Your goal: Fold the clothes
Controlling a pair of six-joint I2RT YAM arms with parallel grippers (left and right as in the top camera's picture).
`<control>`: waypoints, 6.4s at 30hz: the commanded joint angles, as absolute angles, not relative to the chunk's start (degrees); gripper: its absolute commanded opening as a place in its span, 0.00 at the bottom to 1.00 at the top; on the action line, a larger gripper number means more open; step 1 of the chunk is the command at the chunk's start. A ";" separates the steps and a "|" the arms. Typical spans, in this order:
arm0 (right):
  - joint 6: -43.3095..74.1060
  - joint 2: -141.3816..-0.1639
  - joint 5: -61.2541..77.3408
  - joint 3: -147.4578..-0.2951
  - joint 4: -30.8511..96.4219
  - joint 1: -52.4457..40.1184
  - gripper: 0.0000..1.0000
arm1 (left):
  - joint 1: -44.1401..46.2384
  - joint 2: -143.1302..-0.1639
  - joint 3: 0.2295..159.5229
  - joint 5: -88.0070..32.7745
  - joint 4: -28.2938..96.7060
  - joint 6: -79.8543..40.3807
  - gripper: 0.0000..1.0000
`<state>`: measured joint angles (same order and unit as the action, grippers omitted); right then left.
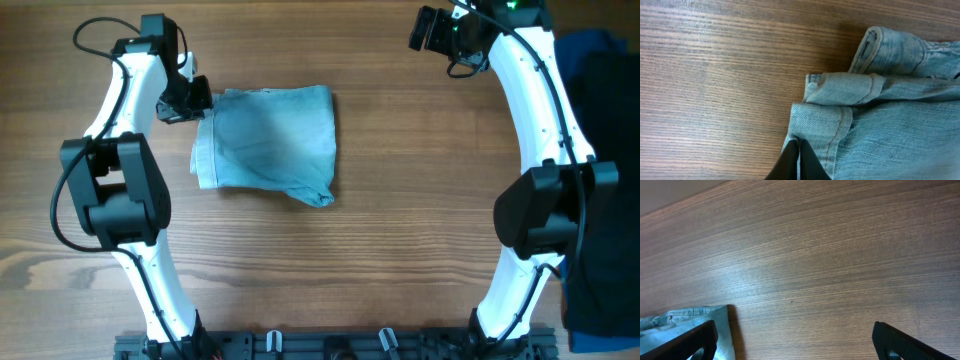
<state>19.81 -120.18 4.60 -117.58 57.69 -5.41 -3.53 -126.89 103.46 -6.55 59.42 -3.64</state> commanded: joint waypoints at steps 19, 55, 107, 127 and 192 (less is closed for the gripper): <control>19.51 -120.16 3.62 -117.62 57.45 -5.28 1.00 | -5.28 -123.92 102.96 -8.99 58.63 1.30 0.40; 19.51 -120.16 3.62 -117.62 57.45 -5.28 1.00 | -5.28 -118.83 103.55 -12.43 54.76 5.56 0.09; 19.51 -120.16 3.62 -117.62 57.45 -5.28 1.00 | -4.27 -117.84 109.14 -38.81 71.33 5.13 0.52; 19.51 -120.16 3.62 -117.62 57.45 -5.28 1.00 | 17.89 -118.04 87.90 -35.24 68.73 0.54 0.04; 19.51 -120.16 3.62 -117.62 57.43 -5.28 1.00 | 2.11 -108.33 74.85 0.27 53.69 -22.96 0.04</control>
